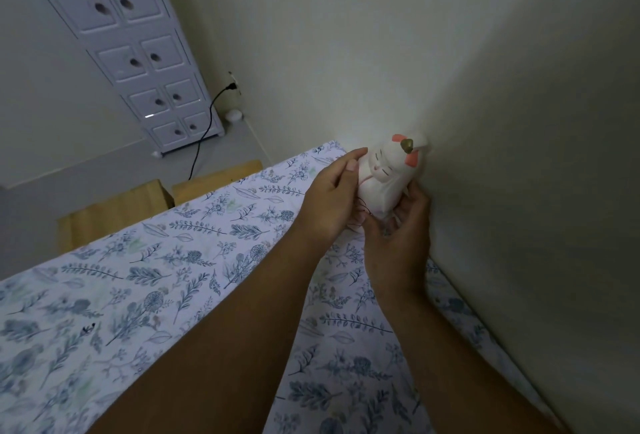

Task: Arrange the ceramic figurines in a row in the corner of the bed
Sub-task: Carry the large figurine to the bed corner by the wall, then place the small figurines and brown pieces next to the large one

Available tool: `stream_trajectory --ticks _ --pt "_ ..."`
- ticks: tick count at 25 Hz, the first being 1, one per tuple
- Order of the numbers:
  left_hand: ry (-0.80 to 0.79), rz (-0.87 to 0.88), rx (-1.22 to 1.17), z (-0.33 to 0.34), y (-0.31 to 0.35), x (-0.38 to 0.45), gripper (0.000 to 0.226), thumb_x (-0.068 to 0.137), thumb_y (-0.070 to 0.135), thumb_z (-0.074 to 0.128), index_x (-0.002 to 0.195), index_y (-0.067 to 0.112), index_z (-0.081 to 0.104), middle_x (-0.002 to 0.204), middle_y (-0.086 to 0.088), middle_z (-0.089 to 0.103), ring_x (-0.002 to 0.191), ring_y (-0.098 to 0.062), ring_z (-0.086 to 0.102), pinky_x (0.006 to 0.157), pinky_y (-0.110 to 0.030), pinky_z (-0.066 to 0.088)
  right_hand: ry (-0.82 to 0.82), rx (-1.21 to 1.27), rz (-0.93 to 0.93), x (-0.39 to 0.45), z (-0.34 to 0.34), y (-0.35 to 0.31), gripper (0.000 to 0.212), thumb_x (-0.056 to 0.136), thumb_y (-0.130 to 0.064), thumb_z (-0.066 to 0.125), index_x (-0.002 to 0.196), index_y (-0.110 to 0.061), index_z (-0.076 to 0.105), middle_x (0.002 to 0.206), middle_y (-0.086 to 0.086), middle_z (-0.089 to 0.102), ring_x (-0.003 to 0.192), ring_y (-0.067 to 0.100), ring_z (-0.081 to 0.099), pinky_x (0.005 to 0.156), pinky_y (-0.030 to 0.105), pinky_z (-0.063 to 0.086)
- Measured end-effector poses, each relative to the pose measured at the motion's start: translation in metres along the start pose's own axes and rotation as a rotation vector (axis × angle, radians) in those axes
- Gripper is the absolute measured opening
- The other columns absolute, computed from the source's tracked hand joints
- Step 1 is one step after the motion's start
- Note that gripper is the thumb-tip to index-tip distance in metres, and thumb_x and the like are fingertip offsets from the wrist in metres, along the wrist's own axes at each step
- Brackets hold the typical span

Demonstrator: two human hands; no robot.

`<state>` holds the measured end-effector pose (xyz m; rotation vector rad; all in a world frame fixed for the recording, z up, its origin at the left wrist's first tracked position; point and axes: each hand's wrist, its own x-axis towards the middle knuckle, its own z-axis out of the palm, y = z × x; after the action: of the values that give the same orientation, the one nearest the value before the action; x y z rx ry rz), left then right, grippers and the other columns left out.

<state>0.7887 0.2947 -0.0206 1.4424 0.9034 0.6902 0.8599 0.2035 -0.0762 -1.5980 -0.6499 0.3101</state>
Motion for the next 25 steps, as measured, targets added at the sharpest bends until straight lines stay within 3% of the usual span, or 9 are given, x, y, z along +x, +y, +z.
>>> stream_trajectory --ticks 2,7,10,11,12,14,16,19,25 --pt "0.008 -0.004 0.003 0.001 0.000 -0.002 0.035 0.109 0.029 0.040 0.134 0.026 0.063 0.127 0.007 0.068 0.115 -0.003 0.063 0.099 -0.025 0.051 -0.006 -0.002 0.006 0.000 0.000 0.002 0.073 0.082 -0.004 0.081 0.139 -0.028 0.043 0.137 0.002 0.060 0.127 0.013 0.059 0.098 0.046 0.055" --pt "0.006 -0.030 0.010 0.001 0.003 -0.003 0.037 0.109 0.030 0.041 0.140 0.024 0.060 0.136 0.002 0.065 0.120 -0.009 0.062 0.095 -0.019 0.052 -0.031 0.030 0.008 -0.001 0.000 -0.001 0.075 0.082 -0.003 0.080 0.143 -0.022 0.040 0.141 0.004 0.057 0.131 0.013 0.056 0.101 0.044 0.055" --pt "0.015 -0.107 -0.009 -0.006 0.013 -0.015 0.043 0.107 0.035 0.044 0.149 0.026 0.050 0.151 0.004 0.053 0.125 -0.003 0.051 0.077 0.004 0.044 -0.073 -0.069 -0.010 -0.001 -0.005 -0.011 0.076 0.085 -0.010 0.079 0.147 -0.021 0.038 0.145 0.004 0.054 0.133 0.014 0.054 0.103 0.033 0.053" --pt "0.030 -0.114 0.002 -0.012 0.015 -0.023 0.045 0.107 0.038 0.044 0.150 0.027 0.047 0.154 0.005 0.048 0.128 -0.003 0.047 0.080 0.004 0.040 -0.092 -0.145 -0.016 -0.003 -0.008 -0.016 0.077 0.086 -0.017 0.078 0.150 -0.020 0.036 0.147 0.005 0.052 0.135 0.016 0.052 0.102 0.027 0.050" --pt "0.048 -0.106 0.037 -0.021 0.016 -0.034 0.046 0.106 0.041 0.042 0.151 0.028 0.046 0.156 0.007 0.046 0.134 -0.005 0.045 0.090 -0.002 0.038 -0.099 -0.233 -0.022 -0.008 -0.011 -0.021 0.079 0.087 -0.024 0.077 0.153 -0.020 0.033 0.149 0.006 0.050 0.136 0.019 0.049 0.101 0.023 0.046" --pt "0.090 -0.092 0.127 -0.040 0.013 -0.064 0.048 0.105 0.048 0.039 0.150 0.031 0.045 0.158 0.008 0.043 0.143 -0.010 0.039 0.108 -0.020 0.031 -0.086 -0.377 -0.016 -0.024 -0.019 -0.034 0.079 0.087 -0.036 0.072 0.153 -0.022 0.032 0.151 0.008 0.047 0.139 0.025 0.046 0.105 0.031 0.045" --pt "0.139 -0.105 0.209 -0.067 0.011 -0.102 0.050 0.104 0.054 0.037 0.150 0.035 0.044 0.159 0.010 0.041 0.147 -0.011 0.035 0.113 -0.026 0.026 -0.116 -0.474 -0.070 -0.051 -0.023 -0.052 0.068 0.090 -0.043 0.064 0.149 -0.019 0.039 0.150 0.008 0.050 0.137 0.026 0.046 0.109 0.047 0.046" --pt "0.202 -0.086 0.371 -0.120 0.008 -0.175 0.052 0.104 0.055 0.036 0.151 0.035 0.042 0.161 0.008 0.037 0.152 -0.010 0.024 0.125 -0.038 0.018 -0.313 -0.581 -0.208 -0.115 -0.010 -0.086 0.049 0.097 -0.040 0.056 0.142 -0.019 0.052 0.150 0.006 0.052 0.141 0.025 0.043 0.113 0.052 0.038" --pt "0.338 -0.107 0.672 -0.231 -0.008 -0.341 0.057 0.105 0.053 0.031 0.153 0.026 0.040 0.162 0.005 0.037 0.154 -0.013 0.017 0.121 -0.031 0.002 -0.794 -0.705 -0.366 -0.265 0.048 -0.139 0.050 0.103 -0.040 0.045 0.151 -0.025 0.042 0.162 -0.005 0.035 0.153 0.013 0.019 0.124 0.040 0.006"
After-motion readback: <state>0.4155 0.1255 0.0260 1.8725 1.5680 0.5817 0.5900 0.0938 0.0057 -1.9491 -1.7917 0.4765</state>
